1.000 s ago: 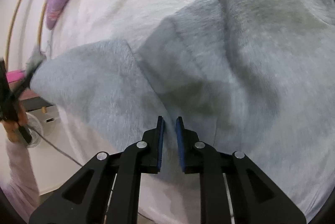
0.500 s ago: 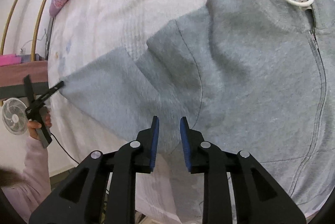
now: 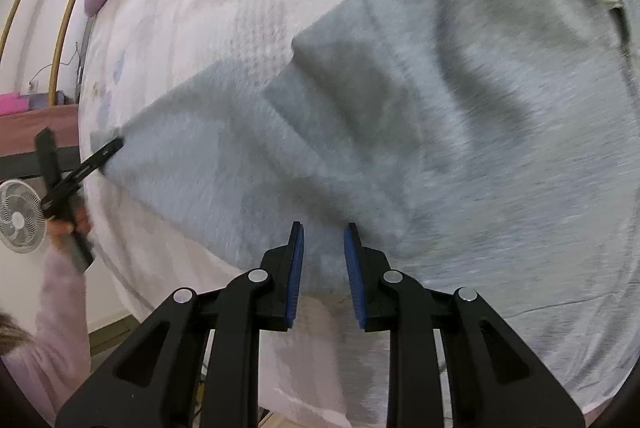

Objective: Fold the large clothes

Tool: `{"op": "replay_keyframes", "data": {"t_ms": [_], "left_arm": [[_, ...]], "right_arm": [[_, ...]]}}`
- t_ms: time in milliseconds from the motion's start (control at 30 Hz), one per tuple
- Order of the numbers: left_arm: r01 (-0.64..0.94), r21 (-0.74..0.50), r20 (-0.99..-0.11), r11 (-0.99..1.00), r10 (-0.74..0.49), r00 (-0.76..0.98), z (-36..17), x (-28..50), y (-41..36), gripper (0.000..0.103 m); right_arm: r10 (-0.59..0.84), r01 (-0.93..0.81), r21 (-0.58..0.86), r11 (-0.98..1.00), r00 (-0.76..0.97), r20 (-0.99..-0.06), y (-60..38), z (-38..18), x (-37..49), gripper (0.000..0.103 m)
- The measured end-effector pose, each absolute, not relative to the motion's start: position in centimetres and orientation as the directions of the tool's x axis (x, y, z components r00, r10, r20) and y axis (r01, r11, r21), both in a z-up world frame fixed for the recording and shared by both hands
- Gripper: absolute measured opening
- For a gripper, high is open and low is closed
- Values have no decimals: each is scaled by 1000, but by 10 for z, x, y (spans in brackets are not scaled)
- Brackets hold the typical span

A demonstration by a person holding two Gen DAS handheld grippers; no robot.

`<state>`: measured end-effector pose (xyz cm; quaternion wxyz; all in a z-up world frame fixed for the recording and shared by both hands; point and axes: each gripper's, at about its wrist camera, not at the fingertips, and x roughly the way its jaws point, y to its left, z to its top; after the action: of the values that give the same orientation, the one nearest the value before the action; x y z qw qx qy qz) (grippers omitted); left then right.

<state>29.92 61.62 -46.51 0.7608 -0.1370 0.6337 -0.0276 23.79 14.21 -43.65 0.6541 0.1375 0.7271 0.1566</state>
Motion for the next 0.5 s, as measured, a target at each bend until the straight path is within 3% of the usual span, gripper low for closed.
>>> {"op": "replay_keyframes", "data": {"t_ms": [67, 133, 200, 300, 500], "left_arm": [[-169, -216, -960, 962, -178, 216, -443, 292, 612, 25], [-153, -103, -975, 983, -69, 213, -426, 282, 597, 26], [-213, -62, -984, 975, -24, 176, -424, 282, 593, 25], [-228, 1, -984, 974, 42, 175, -414, 275, 577, 26], [-235, 11, -965, 972, 71, 251, -344, 228, 534, 26]], "right_arm": [[335, -44, 338, 940, -66, -940, 140, -429, 239, 18], [340, -55, 342, 938, -35, -940, 138, -430, 241, 10], [314, -47, 317, 947, -65, -947, 139, -452, 246, 3], [318, -4, 320, 948, -83, -944, 140, -491, 249, 0], [379, 42, 377, 925, -74, -922, 130, -502, 253, 0]]}}
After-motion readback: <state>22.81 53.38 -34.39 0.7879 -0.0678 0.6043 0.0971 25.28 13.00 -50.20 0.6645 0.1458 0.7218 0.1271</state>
